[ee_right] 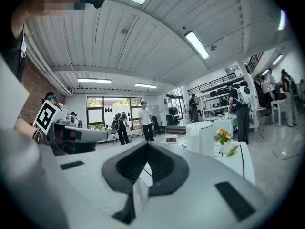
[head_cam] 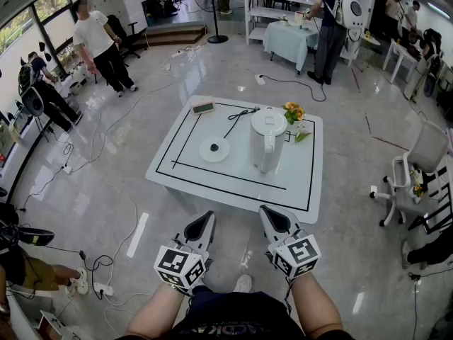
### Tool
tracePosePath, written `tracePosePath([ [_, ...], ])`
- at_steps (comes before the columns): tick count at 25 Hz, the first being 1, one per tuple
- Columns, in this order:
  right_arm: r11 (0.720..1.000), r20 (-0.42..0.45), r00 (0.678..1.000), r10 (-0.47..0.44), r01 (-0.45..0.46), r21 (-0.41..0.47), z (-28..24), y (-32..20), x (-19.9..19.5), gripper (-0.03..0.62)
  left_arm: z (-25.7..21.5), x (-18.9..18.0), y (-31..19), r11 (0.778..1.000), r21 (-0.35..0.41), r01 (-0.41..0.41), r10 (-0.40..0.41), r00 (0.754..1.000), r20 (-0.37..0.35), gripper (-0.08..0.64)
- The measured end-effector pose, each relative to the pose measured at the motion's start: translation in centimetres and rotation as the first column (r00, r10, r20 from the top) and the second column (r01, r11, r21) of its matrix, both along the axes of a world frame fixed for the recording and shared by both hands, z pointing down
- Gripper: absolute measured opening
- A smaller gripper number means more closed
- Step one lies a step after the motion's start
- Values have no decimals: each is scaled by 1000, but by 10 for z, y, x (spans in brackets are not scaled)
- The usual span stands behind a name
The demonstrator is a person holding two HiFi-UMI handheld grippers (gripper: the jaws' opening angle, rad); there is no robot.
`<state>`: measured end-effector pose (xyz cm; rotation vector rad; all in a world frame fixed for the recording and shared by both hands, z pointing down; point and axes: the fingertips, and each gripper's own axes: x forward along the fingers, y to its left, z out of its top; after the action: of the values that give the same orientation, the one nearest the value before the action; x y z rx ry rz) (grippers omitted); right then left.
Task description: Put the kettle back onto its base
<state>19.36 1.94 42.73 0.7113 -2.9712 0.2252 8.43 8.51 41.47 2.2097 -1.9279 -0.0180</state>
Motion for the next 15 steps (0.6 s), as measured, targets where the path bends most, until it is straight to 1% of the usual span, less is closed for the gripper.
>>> tracePosePath([
  [7, 1000, 0, 1000, -12, 12, -3, 3, -3, -2, 2, 2, 2, -4, 1000, -1, -4, 4, 1000, 2, 4],
  [12, 1000, 31, 999, -30, 30, 5, 1, -3, -6, 2, 4, 3, -9, 1000, -4, -13, 13, 1000, 7, 5],
  [15, 999, 37, 998, -49, 49, 13, 0, -4, -10, 2, 5, 1, -14, 1000, -7, -1, 1, 1000, 13, 5],
])
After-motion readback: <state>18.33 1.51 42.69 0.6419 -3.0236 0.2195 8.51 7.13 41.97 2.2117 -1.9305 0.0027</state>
